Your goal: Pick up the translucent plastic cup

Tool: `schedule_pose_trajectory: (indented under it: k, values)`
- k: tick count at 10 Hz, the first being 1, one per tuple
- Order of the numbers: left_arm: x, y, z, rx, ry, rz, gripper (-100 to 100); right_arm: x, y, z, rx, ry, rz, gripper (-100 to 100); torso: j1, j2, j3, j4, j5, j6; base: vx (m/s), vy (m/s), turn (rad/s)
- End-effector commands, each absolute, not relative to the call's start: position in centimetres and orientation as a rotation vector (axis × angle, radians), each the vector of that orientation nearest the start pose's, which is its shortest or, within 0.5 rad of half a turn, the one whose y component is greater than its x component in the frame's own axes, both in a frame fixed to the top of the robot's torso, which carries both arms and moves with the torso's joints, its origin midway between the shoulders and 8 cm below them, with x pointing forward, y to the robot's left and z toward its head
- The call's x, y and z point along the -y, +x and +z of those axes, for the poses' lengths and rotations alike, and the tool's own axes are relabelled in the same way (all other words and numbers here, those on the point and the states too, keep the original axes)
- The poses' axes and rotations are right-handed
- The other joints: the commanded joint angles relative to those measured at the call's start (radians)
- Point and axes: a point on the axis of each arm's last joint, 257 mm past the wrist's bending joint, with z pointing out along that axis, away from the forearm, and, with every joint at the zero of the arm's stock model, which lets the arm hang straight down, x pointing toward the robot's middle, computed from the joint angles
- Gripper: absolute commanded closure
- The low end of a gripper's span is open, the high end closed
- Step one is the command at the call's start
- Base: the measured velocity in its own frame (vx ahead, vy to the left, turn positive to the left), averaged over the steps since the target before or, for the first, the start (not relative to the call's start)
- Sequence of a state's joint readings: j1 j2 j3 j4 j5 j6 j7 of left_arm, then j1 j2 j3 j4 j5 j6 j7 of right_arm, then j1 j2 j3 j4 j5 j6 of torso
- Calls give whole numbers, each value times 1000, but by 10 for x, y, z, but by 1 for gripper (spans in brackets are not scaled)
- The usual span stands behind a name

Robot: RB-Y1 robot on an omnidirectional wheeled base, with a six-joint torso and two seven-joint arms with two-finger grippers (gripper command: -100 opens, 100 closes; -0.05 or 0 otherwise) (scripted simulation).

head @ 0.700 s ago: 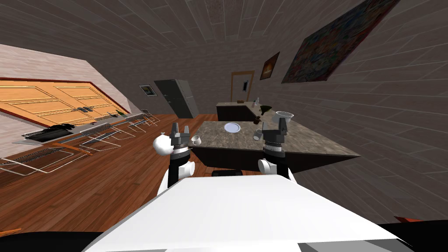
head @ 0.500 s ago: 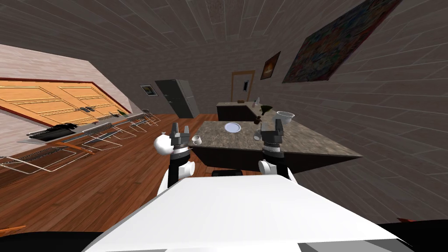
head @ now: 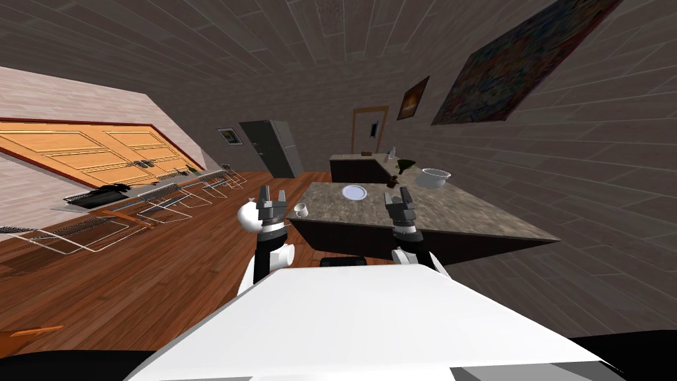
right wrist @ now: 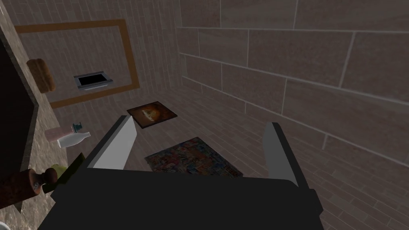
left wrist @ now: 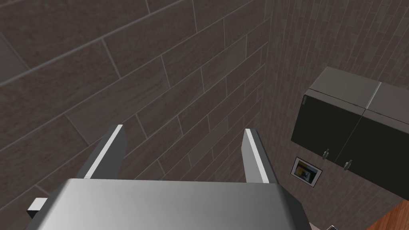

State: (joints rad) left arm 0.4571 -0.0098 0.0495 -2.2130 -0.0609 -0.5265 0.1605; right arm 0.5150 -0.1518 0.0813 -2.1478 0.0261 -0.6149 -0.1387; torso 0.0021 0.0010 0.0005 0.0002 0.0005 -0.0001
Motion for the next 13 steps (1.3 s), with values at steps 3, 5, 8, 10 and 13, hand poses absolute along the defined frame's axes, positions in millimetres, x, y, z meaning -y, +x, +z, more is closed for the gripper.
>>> schedule_pose_trajectory:
  k: [3, 5, 8, 10, 13]
  values:
    - [-287, 354, 14, -596, -685, -1379, 0, 222, 352, -54, -874, 629, 1520, -100, 0, 0, 0, 0, 0, 0, -11, 29, 34]
    - [-287, 354, 14, -596, -685, -1379, 0, 212, 351, -74, -949, 635, 1540, -100, 0, 0, 0, 0, 0, 0, -9, 27, 52]
    - [-287, 354, 14, -596, -685, -1379, 0, 194, 344, -119, -1094, 667, 1575, -100, -1, 0, 0, 0, 0, 0, -12, 28, 60]
    - [-287, 354, 14, -596, -685, -1379, 0, 186, 338, -144, -1175, 684, 1588, -100, -1, 0, 0, 0, 0, 0, -12, 28, 78]
    - [-287, 354, 14, -596, -685, -1379, 0, 182, 326, -175, -1303, 676, 1587, -100, -1, 0, 0, 0, 0, 0, -12, 27, 66]
